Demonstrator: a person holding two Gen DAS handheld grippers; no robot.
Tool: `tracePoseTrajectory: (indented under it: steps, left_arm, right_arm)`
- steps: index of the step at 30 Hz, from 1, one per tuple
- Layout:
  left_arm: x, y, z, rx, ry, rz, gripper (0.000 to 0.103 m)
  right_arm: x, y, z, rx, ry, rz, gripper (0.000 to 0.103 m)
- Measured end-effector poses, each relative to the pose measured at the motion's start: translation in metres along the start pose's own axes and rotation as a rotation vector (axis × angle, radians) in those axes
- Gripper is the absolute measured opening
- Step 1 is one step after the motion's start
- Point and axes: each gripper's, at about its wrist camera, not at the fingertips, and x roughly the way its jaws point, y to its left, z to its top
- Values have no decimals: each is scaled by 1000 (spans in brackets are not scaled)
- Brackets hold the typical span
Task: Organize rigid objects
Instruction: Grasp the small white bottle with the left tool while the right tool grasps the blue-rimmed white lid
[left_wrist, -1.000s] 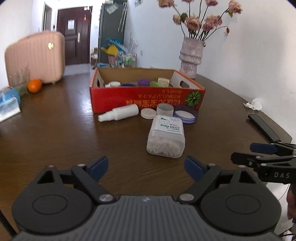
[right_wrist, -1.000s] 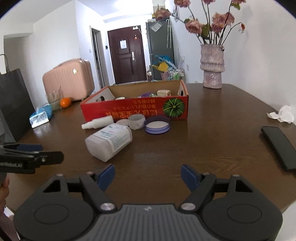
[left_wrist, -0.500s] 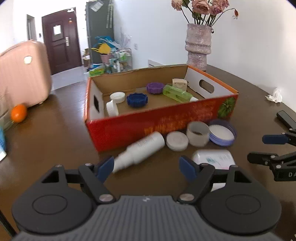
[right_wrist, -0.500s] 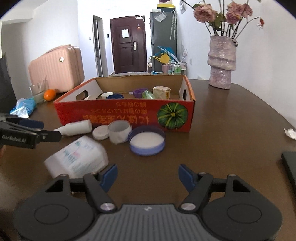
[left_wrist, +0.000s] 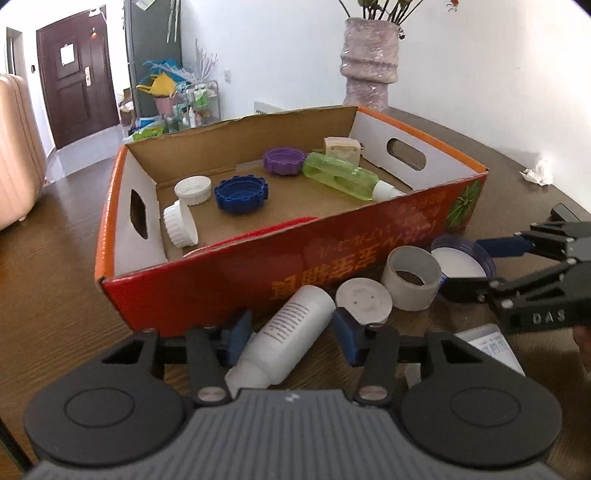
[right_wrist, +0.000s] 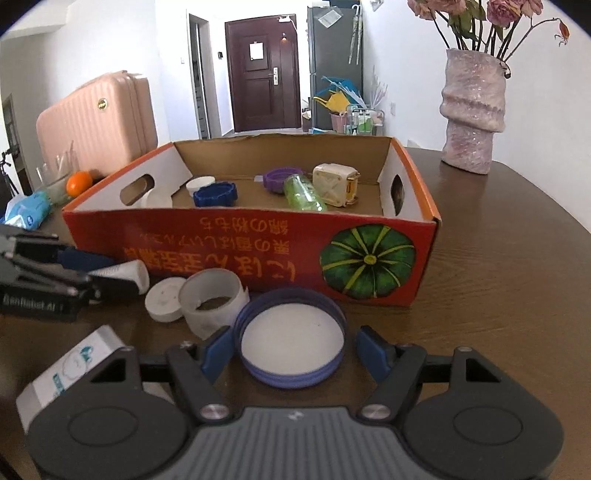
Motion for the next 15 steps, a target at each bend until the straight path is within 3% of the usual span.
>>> tracePoseTrajectory:
  steps: [3,4,10,15]
  left_arm:
    - [-3,-4,-4,9,-1,-7,29]
    - [-4,-6,-6,11,0,-11,28]
    - [-20,-12,-12,-8,-10,8,28]
    - [-48,-19,-22,-48,-15,14,28]
  right_arm:
    - [3,1,2,7,-3,4,71]
    - [3,2,2,5,-4,6,66]
    - [-5,3,-1,19,-7,9,66]
    - [-34,5,-12,20,-29,7,66]
